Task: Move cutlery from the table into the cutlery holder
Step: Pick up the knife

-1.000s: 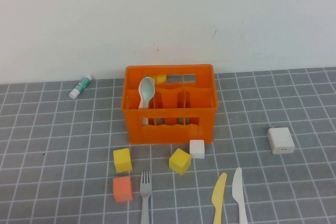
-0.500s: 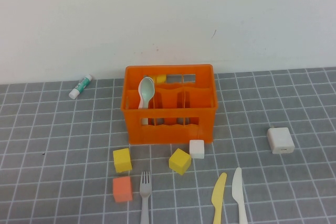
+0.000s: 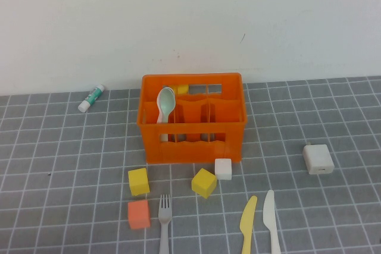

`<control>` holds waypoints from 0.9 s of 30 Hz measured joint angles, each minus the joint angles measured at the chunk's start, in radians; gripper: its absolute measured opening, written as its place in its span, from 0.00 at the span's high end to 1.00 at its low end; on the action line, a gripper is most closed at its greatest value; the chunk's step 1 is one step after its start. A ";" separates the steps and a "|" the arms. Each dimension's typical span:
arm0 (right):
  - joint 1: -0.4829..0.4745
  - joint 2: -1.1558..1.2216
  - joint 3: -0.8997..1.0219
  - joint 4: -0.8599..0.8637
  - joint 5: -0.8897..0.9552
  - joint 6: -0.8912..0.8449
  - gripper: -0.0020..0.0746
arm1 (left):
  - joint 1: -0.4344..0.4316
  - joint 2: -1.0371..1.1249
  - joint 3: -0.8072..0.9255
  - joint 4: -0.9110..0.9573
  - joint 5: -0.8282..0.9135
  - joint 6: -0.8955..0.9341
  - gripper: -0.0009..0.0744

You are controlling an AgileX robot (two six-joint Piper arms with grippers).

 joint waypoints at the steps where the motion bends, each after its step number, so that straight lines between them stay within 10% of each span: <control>1: 0.024 0.020 0.000 -0.002 -0.025 0.017 0.98 | 0.000 0.000 0.000 0.000 0.000 0.000 0.99; 27: 0.346 0.638 -0.318 -0.254 -0.236 0.471 0.72 | 0.000 0.000 0.000 0.000 0.000 0.004 0.99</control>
